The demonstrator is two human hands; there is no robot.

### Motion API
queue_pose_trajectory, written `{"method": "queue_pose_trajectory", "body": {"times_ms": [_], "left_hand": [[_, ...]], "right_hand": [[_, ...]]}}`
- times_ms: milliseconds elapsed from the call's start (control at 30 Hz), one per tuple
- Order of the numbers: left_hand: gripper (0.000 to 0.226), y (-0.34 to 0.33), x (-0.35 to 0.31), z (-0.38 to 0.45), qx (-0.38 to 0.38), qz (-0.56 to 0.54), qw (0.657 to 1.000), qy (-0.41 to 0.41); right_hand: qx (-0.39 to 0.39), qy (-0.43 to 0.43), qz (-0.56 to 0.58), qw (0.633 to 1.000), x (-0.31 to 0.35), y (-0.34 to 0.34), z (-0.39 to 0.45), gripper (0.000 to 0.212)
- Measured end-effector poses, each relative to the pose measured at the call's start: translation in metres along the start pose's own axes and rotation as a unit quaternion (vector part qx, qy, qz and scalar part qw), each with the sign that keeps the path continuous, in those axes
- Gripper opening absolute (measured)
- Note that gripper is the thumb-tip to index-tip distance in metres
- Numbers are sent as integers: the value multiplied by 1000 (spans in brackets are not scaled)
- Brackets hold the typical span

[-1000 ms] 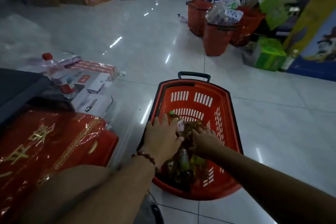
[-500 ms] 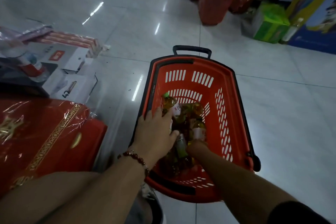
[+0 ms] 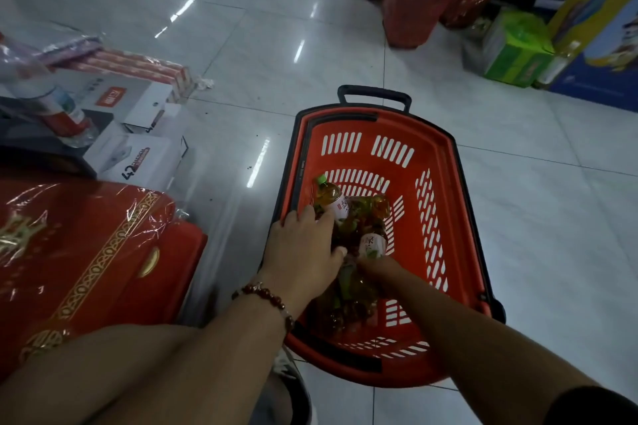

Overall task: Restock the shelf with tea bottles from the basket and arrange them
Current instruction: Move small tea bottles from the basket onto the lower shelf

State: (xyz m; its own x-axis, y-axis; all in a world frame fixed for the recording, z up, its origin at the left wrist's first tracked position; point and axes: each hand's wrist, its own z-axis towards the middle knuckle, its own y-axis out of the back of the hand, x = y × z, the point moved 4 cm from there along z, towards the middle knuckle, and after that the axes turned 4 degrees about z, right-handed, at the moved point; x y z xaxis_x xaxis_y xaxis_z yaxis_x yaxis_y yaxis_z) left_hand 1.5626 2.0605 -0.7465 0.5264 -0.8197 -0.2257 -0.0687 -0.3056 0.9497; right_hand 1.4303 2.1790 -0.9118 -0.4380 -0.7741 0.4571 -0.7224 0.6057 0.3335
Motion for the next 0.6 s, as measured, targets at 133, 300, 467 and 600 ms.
{"method": "queue_pose_trajectory", "body": {"times_ms": [133, 300, 467, 600], "left_hand": [[61, 4, -1, -5, -1, -23, 1000, 3], [47, 13, 5, -18, -23, -81, 996, 32], [45, 25, 12, -38, -5, -230, 970, 83], [55, 36, 12, -55, 3, -384, 916, 115]], "right_hand": [[98, -73, 211, 970, 11, 0, -33, 45], [139, -98, 302, 938, 19, 6, -86, 45], [199, -45, 306, 930, 33, 15, -134, 59], [226, 56, 213, 949, 48, 24, -177, 63]]}}
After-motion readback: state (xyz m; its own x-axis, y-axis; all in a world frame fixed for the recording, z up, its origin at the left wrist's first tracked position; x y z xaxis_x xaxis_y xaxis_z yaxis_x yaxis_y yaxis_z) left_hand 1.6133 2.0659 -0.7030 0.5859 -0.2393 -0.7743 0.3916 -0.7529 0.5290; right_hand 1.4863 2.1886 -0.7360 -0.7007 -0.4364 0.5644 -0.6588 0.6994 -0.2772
